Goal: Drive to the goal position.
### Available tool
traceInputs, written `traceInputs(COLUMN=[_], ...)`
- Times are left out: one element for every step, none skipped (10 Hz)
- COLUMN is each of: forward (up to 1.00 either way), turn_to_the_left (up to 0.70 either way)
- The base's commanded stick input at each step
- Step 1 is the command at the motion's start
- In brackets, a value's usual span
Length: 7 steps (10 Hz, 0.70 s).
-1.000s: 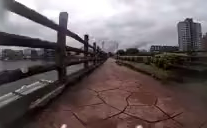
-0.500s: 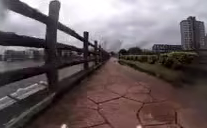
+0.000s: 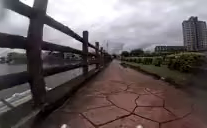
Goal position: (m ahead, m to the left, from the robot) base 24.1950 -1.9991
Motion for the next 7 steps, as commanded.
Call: traceInputs(forward=[0.85,0.85,0.85,0.85,0.85,0.85,0.85], turn_to_the_left=[-0.33,-0.33,-0.33,-0.33,-0.33,-0.33,-0.33])
